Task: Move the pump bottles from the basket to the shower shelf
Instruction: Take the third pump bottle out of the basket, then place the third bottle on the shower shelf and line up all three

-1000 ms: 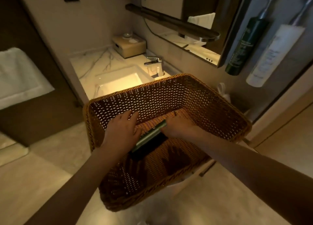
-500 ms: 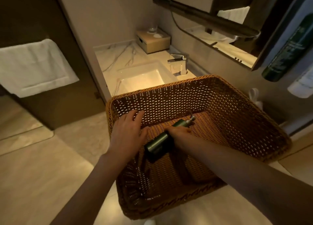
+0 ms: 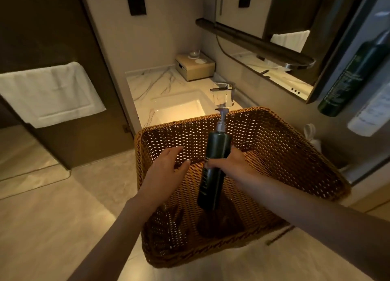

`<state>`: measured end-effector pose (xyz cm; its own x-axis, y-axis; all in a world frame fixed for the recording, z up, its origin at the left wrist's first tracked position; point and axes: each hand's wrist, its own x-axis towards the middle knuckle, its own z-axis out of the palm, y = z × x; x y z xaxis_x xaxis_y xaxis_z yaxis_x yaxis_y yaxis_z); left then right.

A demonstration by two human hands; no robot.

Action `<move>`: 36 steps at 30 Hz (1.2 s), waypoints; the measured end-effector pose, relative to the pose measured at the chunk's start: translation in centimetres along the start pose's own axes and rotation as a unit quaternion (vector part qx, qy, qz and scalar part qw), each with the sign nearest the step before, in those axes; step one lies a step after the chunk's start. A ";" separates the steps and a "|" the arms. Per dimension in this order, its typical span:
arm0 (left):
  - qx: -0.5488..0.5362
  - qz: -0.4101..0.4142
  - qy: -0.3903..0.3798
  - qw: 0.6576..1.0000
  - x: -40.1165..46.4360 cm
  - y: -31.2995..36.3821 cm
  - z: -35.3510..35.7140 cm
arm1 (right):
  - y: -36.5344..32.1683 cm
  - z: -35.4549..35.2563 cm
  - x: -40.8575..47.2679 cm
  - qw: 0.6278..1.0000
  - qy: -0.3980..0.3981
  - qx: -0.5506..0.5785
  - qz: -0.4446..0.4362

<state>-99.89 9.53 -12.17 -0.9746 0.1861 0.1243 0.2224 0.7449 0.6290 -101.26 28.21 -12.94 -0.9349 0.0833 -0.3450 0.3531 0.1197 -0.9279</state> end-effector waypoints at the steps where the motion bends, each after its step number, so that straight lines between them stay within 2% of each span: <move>1: -0.031 -0.017 -0.004 0.999 -0.3 0.4 -0.1 | -1.1 -0.4 -1.2 0.999 -0.003 -0.010 -0.051; 3: -0.127 -0.080 -0.029 0.988 -0.9 1.4 -0.4 | -3.3 -1.0 -3.1 0.991 0.003 -0.018 -0.131; 4: -0.200 -0.122 -0.047 0.971 -1.3 2.0 -0.7 | -4.4 -1.1 -3.9 0.986 0.005 -0.019 -0.165; 6: -0.353 -0.187 -0.093 0.912 -2.2 2.8 -1.2 | -6.2 -1.3 -5.2 0.973 -0.002 -0.016 -0.228; 8: -0.444 -0.196 -0.115 0.866 -3.8 3.2 -2.2 | -7.7 -0.8 -6.5 0.960 -0.022 -0.012 -0.279; 10: -0.534 -0.207 -0.097 0.814 -5.0 3.1 -3.4 | -8.7 -0.2 -7.4 0.950 -0.036 -0.006 -0.310; 13: -0.676 -0.227 -0.031 0.701 -8.3 1.8 -5.7 | -9.5 1.8 -8.8 0.936 -0.082 0.004 -0.342; 16: -0.737 -0.230 0.021 0.634 -11.2 0.2 -8.0 | -10.4 4.7 -9.6 0.924 -0.127 0.008 -0.360; 20: -0.750 -0.238 0.114 0.607 -13.4 -1.9 -10.8 | -12.0 10.1 -9.4 0.908 -0.192 0.008 -0.373; 25: -0.748 -0.258 0.237 0.564 -15.3 -7.1 -14.7 | -13.4 20.2 -8.3 0.891 -0.243 -0.003 -0.384; 29: -0.754 -0.270 0.275 0.532 -16.3 -13.8 -18.7 | -13.9 29.5 -7.2 0.875 -0.286 -0.015 -0.390; 36: -0.741 -0.309 0.306 0.512 -16.5 -25.9 -26.1 | -14.6 44.6 -4.9 0.873 -0.330 -0.002 -0.359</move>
<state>-90.19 -29.51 -10.50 -0.7735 -0.3651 -0.5180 0.0455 -0.8473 0.5292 -103.46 -18.10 -4.03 -0.7317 -0.6030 0.3178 -0.3336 -0.0898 -0.9384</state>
